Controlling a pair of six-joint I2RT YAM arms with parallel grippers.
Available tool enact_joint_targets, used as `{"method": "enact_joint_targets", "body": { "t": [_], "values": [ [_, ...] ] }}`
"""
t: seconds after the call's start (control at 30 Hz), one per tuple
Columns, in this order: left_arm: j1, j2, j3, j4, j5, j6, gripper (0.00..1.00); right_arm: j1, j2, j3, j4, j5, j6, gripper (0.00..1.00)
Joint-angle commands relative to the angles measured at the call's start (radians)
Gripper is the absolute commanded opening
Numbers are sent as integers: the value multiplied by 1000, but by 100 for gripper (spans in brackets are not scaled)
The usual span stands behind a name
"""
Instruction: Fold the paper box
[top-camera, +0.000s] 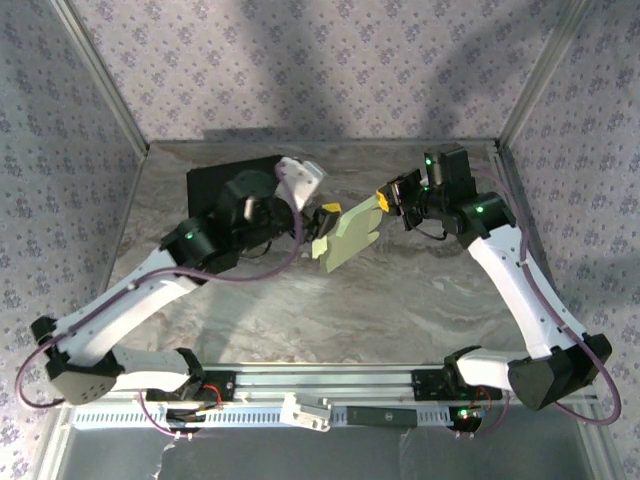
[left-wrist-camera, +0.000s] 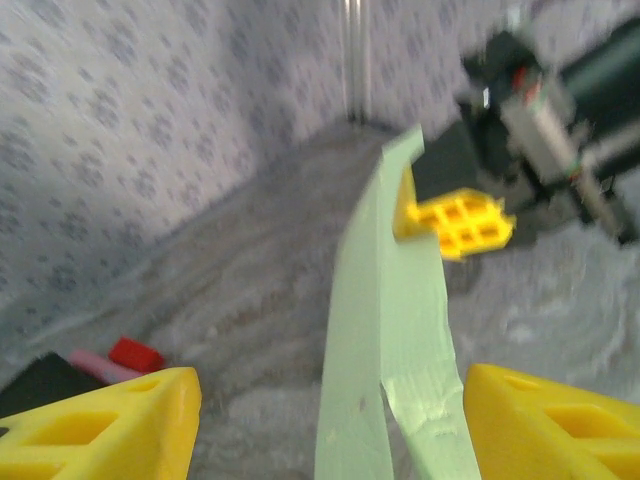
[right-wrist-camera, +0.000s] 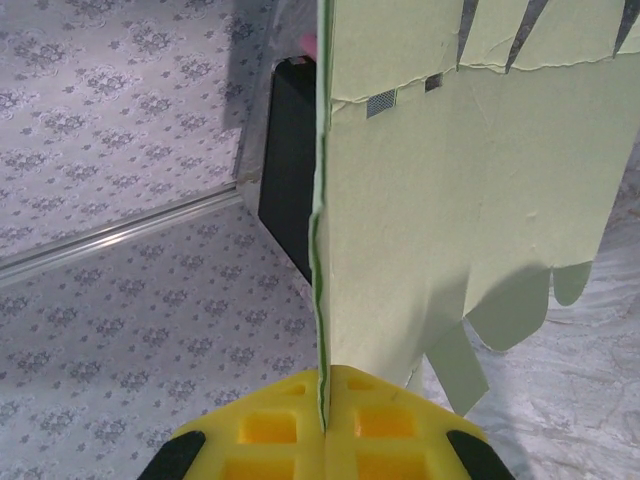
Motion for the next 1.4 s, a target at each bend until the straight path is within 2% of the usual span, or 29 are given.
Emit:
{"method": "enact_joint_targets", "body": {
  "t": [0.0,0.27,0.6,0.73,1.07,1.2,1.37],
  "values": [
    [0,51,68,-173,49,85,69,1,3,19,8,7,-9,0],
    [5,65,64,-235,60,137,70,2,12,13,17,-1,-3,0],
    [1,118,71,-185,90,137,77,22,13,4,33,5,14,0],
    [0,145,90,-185,68,139,80,30,10,2,36,7,16,0],
    [-6,188,91,-78,53,105,78,78,-23,-46,46,66,46,0],
    [-34,123,34,-44,57,75,81,86,-64,-46,-7,149,38,0],
    [-30,-85,-107,36,75,-40,91,112,-132,-92,-32,230,69,0]
  ]
}}
